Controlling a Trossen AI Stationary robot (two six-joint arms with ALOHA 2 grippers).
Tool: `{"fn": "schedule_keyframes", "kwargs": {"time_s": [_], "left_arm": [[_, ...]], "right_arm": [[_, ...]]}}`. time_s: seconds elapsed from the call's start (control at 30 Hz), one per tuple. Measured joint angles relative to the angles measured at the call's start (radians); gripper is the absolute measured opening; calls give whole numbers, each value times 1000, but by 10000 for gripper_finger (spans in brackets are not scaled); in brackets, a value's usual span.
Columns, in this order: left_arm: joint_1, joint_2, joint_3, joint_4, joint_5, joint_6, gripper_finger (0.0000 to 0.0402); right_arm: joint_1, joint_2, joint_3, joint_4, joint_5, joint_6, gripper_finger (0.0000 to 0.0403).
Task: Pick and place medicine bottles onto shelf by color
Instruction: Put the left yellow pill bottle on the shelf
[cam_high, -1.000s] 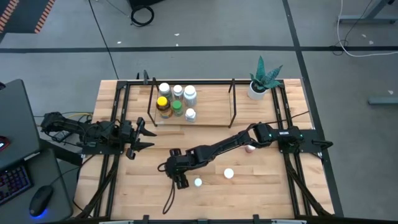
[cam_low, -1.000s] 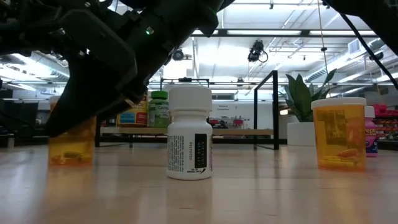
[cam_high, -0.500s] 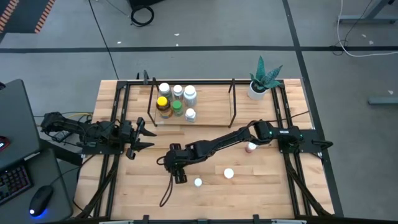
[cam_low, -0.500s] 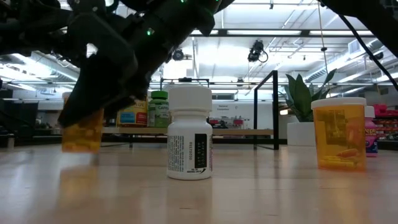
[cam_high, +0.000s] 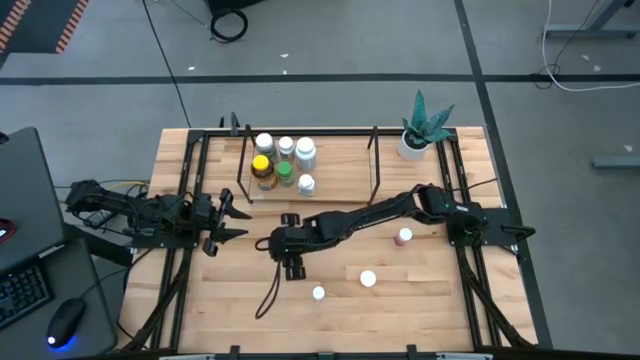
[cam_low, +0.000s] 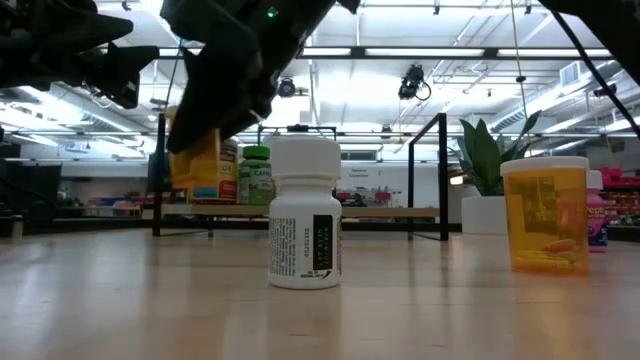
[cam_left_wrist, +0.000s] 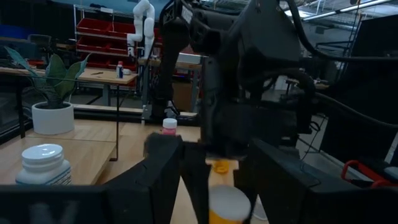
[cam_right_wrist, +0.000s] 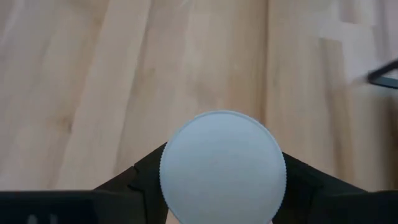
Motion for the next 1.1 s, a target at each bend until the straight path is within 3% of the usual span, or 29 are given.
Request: {"fn": "schedule_keyframes", "kwargs": {"time_s": [0.7,0.87,1.1], "left_arm": [[0,0,0,2,0,0,198],[0,0,0,1,0,0,194],[0,0,0,0,0,0,198]], "right_arm": [[-22,-61,-11,-216,47,-3,213],[-26,-162,-194,-173,52,43,213],[-54,-411,-549,117,82,102,213]]}}
